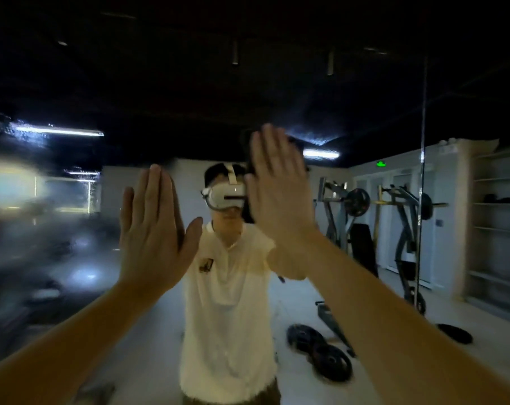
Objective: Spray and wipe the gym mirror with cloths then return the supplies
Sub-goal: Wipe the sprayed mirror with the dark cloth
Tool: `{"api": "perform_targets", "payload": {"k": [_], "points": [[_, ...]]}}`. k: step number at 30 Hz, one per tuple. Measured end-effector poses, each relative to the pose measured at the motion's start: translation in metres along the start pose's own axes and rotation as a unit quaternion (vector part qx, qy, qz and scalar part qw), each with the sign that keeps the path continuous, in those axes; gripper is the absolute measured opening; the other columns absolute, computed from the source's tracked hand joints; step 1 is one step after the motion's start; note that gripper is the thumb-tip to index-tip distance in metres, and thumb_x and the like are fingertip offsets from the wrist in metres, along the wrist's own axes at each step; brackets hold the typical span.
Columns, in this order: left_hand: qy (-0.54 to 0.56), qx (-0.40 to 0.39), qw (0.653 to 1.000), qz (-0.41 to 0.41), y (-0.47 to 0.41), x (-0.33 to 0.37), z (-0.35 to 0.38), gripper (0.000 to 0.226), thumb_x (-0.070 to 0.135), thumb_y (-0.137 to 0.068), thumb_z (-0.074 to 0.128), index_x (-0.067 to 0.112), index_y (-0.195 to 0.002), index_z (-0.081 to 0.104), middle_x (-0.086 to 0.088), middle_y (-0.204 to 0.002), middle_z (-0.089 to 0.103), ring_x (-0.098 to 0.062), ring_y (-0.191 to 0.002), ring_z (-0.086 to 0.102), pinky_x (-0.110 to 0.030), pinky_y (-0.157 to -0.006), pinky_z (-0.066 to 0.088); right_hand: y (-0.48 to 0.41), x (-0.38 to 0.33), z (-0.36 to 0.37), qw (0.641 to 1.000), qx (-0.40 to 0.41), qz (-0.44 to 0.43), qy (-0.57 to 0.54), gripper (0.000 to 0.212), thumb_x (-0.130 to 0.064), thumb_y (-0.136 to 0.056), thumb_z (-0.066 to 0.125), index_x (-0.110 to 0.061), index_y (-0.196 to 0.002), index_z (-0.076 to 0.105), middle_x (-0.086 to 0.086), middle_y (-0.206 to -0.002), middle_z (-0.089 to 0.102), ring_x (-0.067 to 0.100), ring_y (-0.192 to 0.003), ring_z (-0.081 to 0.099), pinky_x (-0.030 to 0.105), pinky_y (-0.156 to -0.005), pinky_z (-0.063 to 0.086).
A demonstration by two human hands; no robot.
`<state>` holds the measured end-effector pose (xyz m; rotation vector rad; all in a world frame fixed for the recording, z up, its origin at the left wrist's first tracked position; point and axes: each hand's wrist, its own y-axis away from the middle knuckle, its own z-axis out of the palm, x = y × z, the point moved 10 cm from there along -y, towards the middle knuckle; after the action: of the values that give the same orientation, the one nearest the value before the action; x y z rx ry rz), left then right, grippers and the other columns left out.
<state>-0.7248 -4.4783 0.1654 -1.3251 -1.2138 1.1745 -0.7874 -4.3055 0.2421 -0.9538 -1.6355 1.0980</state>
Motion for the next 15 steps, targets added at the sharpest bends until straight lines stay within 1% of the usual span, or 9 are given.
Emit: {"api": "perform_targets", "payload": {"k": [2,4,7,9,11,13,15], "points": [[0.0,0.01,1.0,-0.006,0.0,0.002,0.001,0.085,0.052,-0.104,0.036,-0.003,-0.163,0.011,-0.023,-0.171,0.011,-0.037,-0.16,0.009,-0.058,-0.128,0.012,0.014,0.055,0.001,0.999,0.002,0.037,0.008,0.064,-0.041,-0.11,0.016,-0.009,-0.164,-0.001,0.014,-0.172,-0.005,0.029,-0.159,-0.006,0.046,-0.13,0.001],[-0.011,0.018,1.0,-0.006,0.0,0.003,0.001,0.084,0.054,-0.106,0.031,-0.004,-0.163,0.01,-0.024,-0.171,0.011,-0.038,-0.16,0.009,-0.058,-0.128,0.012,0.033,0.109,0.003,0.997,0.005,0.078,-0.016,0.064,-0.041,-0.111,0.017,-0.009,-0.165,0.002,0.013,-0.173,-0.001,0.029,-0.16,-0.002,0.049,-0.13,0.008],[-0.019,0.012,1.0,-0.01,0.0,0.002,0.004,0.085,0.057,-0.106,0.027,-0.003,-0.163,0.009,-0.023,-0.172,0.009,-0.037,-0.16,0.007,-0.058,-0.129,0.011,0.065,0.17,0.005,0.982,0.028,0.183,-0.043,0.065,-0.044,-0.11,0.01,-0.01,-0.165,0.006,0.013,-0.173,0.005,0.029,-0.16,0.002,0.052,-0.128,0.013],[-0.036,0.002,0.999,-0.009,0.0,0.001,0.006,0.086,0.056,-0.105,0.03,-0.003,-0.163,0.006,-0.023,-0.172,0.006,-0.037,-0.161,0.005,-0.059,-0.128,0.012,0.076,0.18,0.006,0.97,0.046,0.231,-0.058,0.064,-0.041,-0.111,0.013,-0.008,-0.165,0.009,0.014,-0.173,0.008,0.03,-0.16,0.004,0.05,-0.128,0.012],[-0.049,-0.01,0.999,-0.002,0.0,-0.002,0.009,0.088,0.054,-0.104,0.035,-0.004,-0.163,0.006,-0.024,-0.172,0.005,-0.037,-0.161,0.004,-0.061,-0.127,0.013,0.074,0.171,0.005,0.962,0.066,0.257,-0.068,0.063,-0.038,-0.11,0.017,-0.007,-0.165,0.011,0.015,-0.172,0.01,0.031,-0.159,0.006,0.05,-0.129,0.011],[-0.067,-0.013,0.998,-0.001,-0.001,-0.003,0.012,0.088,0.054,-0.104,0.035,-0.006,-0.163,0.007,-0.024,-0.172,0.004,-0.037,-0.161,0.003,-0.061,-0.127,0.014,0.066,0.158,0.006,0.962,0.071,0.254,-0.075,0.063,-0.037,-0.11,0.019,-0.007,-0.165,0.011,0.016,-0.172,0.009,0.032,-0.159,0.007,0.049,-0.129,0.009],[-0.071,-0.016,0.997,0.0,-0.001,-0.003,0.014,0.088,0.056,-0.104,0.031,-0.006,-0.163,0.008,-0.024,-0.172,0.004,-0.037,-0.161,0.003,-0.06,-0.127,0.014,0.058,0.138,0.004,0.97,0.068,0.226,-0.062,0.062,-0.035,-0.11,0.021,-0.008,-0.165,0.009,0.016,-0.172,0.007,0.032,-0.159,0.005,0.048,-0.13,0.007]]}}
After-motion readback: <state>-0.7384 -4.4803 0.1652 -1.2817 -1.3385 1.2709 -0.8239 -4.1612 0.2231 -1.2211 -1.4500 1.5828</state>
